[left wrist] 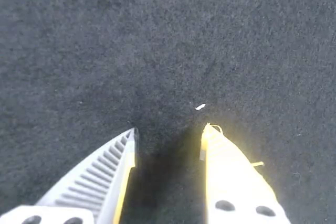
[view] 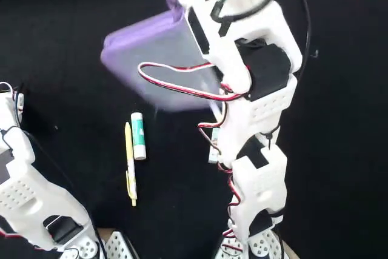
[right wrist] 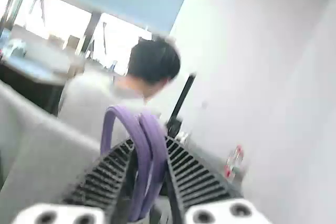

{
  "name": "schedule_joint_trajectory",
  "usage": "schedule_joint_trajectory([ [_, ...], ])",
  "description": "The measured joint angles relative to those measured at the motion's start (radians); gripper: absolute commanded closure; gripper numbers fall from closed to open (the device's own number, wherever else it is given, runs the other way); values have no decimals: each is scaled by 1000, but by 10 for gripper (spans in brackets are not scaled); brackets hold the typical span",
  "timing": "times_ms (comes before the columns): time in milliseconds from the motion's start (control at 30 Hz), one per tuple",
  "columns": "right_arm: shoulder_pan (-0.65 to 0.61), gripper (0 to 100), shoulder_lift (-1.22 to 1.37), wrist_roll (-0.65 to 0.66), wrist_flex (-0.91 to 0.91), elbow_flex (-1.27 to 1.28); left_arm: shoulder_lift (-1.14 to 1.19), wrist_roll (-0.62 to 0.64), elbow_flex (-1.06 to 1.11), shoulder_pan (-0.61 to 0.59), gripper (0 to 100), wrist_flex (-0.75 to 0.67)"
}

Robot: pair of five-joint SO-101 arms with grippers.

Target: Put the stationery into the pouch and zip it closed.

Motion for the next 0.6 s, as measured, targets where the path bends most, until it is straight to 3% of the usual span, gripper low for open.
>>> schedule_joint_trajectory([
  [200, 0, 987, 0, 0, -18, 0, 0, 0, 0, 0, 790, 0],
  [533, 0, 987, 0, 0, 694, 0, 0, 0, 0, 0, 790, 0],
  [600, 3, 987, 0, -6, 741, 0, 0, 0, 0, 0, 790, 0],
])
